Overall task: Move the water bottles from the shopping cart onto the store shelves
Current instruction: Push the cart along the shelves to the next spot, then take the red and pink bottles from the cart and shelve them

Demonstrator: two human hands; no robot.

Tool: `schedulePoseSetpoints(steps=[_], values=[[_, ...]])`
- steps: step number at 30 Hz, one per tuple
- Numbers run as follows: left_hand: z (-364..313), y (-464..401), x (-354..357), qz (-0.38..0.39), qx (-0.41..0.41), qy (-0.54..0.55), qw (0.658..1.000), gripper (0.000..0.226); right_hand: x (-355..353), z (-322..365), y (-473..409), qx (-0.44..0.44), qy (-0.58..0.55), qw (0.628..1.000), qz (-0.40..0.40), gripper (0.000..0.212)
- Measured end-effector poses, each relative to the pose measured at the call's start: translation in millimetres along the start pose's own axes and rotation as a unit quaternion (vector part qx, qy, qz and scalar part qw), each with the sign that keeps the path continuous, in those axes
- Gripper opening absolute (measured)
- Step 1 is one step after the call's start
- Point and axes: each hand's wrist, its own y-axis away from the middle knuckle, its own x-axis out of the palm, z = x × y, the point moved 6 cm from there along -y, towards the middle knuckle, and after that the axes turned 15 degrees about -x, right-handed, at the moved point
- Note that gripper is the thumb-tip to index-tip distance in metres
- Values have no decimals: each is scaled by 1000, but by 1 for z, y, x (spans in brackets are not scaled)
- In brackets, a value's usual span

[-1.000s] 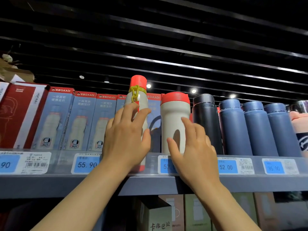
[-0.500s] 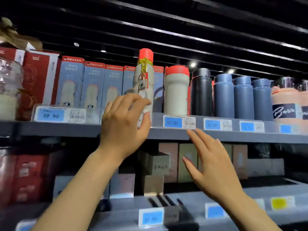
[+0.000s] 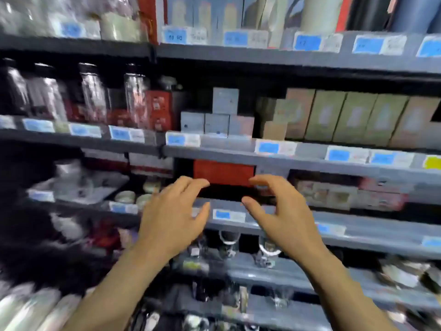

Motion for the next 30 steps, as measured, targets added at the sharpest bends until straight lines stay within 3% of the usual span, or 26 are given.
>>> schedulePoseSetpoints(steps=[3,9,14,23,26,30], values=[[53,77,-12,67,-151,21,986,34,44,25,48,105,-191,976,-6,12],[145,197,-67,101,-300,15,948,38,139,107,107,149,-320,933,76,7],[232,271,-141,76,-375,16,924,23,231,181,122,162,-349,914,126,20],[424,362,-283,60,-454,-3,889,38,435,394,169,190,-380,862,276,13],[471,368,-305,54,-469,23,881,39,469,421,168,199,-356,849,337,12],[512,368,-307,74,-468,49,879,38,494,415,148,247,-324,863,300,13]])
